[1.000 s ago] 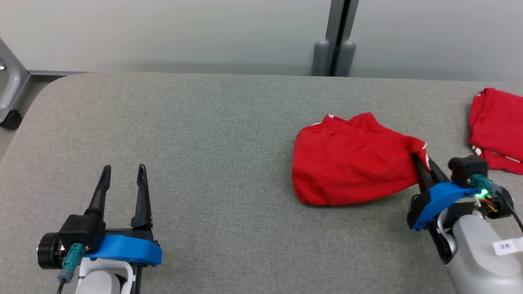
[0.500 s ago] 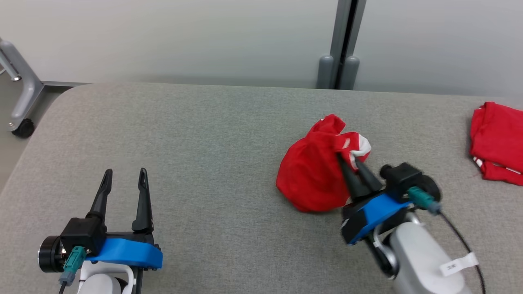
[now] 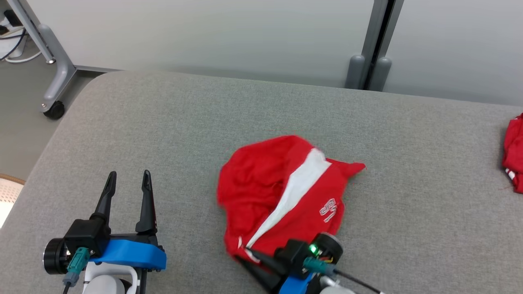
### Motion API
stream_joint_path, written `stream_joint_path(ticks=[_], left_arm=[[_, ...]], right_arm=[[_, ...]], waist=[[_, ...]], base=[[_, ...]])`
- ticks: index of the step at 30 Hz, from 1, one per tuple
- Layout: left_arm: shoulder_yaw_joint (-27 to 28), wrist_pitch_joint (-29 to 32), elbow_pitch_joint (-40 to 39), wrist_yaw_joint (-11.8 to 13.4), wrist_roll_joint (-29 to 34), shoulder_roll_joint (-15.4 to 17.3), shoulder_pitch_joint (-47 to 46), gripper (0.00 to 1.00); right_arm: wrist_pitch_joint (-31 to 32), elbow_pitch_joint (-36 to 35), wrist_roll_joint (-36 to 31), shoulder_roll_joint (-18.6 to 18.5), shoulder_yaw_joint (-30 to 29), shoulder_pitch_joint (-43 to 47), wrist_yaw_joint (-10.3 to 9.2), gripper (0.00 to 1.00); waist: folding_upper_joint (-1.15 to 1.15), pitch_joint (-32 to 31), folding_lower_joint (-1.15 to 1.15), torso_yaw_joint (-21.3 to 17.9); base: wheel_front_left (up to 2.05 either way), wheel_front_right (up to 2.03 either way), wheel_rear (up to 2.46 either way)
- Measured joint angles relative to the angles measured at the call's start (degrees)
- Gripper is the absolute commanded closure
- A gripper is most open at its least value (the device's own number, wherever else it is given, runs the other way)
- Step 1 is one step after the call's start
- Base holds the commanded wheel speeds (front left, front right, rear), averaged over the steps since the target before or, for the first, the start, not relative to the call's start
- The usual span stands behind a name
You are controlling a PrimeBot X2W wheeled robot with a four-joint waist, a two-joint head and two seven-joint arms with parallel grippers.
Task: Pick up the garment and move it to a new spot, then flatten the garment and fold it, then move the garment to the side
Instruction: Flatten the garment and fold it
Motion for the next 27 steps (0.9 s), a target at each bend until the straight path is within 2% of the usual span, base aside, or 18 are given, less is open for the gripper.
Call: stream_joint_path(ticks=[1,2,3,4,11,19,23,27], left_arm=[[0.04,0.00,0.02,0.00,0.00,-0.04,-0.08,0.00],[0.10,0.00,0.00,0.00,0.00,-0.09,-0.12,0.00],[0.11,0.00,0.02,-0.01,0.00,-0.16,-0.15,0.00],[0.23,0.00,0.08,-0.01,0.00,-0.22,-0.19,0.00],[1.70,0.00,0.20,-0.01,0.02,-0.19,-0.53,0.00],[2.67,0.00,-0.49,-0.10,0.25,-0.15,-0.36,0.00],[2.83,0.00,-0.89,-0.10,0.53,-0.30,-0.02,0.00],[2.78,0.00,-1.14,-0.13,0.58,-0.56,-0.01,0.00]], right_arm=[[0.05,0.33,0.94,0.02,1.65,0.02,0.00,0.99],[0.52,0.76,1.58,0.04,3.38,-0.01,0.00,0.89],[0.74,1.26,2.29,0.03,4.66,0.00,0.00,0.64],[0.70,1.52,3.22,0.02,5.21,-0.05,0.00,0.00],[-0.23,2.18,4.77,0.02,3.69,-2.65,0.00,0.00],[-0.54,0.25,-1.13,-0.14,-7.89,-4.94,0.00,0.00],[-0.54,-1.63,-4.24,-1.46,-13.86,-5.80,0.00,0.00],[0.13,-0.37,-6.97,-2.79,-18.07,-7.37,0.00,0.00]], waist=[[0.00,0.16,0.00,0.10],[0.00,0.37,0.00,0.11],[0.00,0.54,0.00,0.11],[0.00,0.67,0.00,0.06],[0.00,0.77,0.00,-1.96],[0.00,0.68,0.01,-4.13],[0.00,0.74,0.01,-4.41],[0.00,0.93,0.01,-4.27]], base=[[0.00,0.00,0.00],[0.00,0.00,0.00],[0.00,0.00,0.00],[0.00,0.00,0.00],[0.00,0.00,0.00],[0.00,0.00,0.00],[0.00,0.00,0.00],[0.00,0.00,0.00]])
